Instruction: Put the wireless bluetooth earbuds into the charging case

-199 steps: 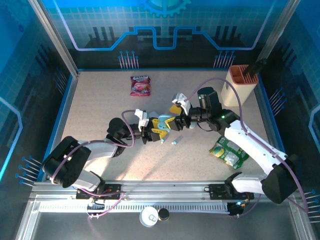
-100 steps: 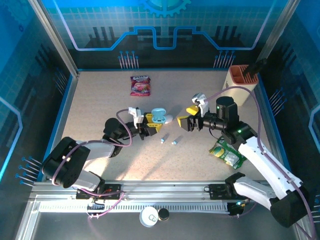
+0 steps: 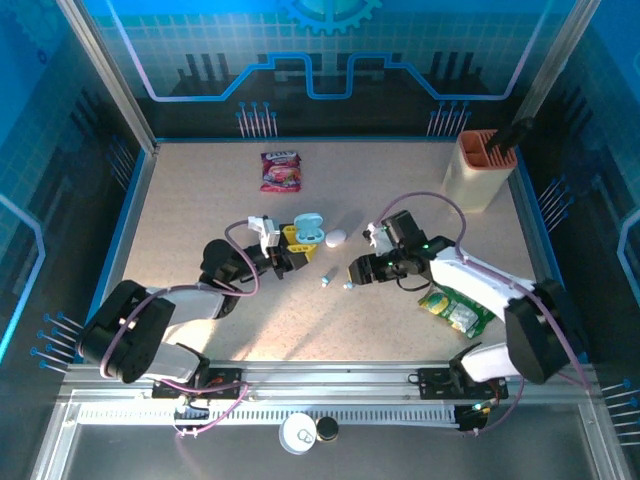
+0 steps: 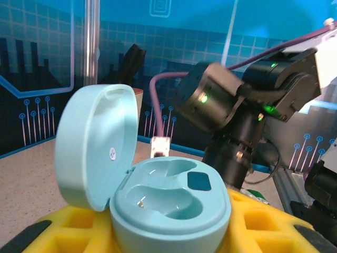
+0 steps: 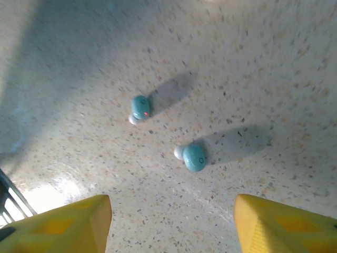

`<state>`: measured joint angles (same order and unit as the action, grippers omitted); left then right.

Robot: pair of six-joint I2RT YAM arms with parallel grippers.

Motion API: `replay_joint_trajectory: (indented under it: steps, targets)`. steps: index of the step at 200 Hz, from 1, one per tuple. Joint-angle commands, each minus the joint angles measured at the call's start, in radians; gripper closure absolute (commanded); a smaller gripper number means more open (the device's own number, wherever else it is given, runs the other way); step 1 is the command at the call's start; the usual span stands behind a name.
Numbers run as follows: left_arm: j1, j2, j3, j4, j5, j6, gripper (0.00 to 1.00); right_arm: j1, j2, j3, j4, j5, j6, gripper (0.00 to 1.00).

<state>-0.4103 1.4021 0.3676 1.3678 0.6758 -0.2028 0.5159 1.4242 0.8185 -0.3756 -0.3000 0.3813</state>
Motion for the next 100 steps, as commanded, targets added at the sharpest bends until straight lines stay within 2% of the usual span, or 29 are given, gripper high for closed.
replay_joint_trajectory:
  steps: [1,30,66,100]
  targets:
    - [0.014,-0.037,-0.023,0.034,-0.019,0.022,0.72,0.004,0.077,0.007,0.007,-0.074,0.049,0.40]
    - [0.020,-0.048,-0.036,0.034,-0.020,0.022,0.71,0.027,0.113,-0.024,0.057,-0.117,0.136,0.42]
    - [0.021,-0.048,-0.039,0.035,-0.025,0.028,0.72,0.083,0.096,-0.070,0.091,-0.095,0.204,0.43]
    - [0.025,-0.043,-0.034,0.034,-0.024,0.032,0.72,0.113,0.147,-0.087,0.174,-0.098,0.256,0.42]
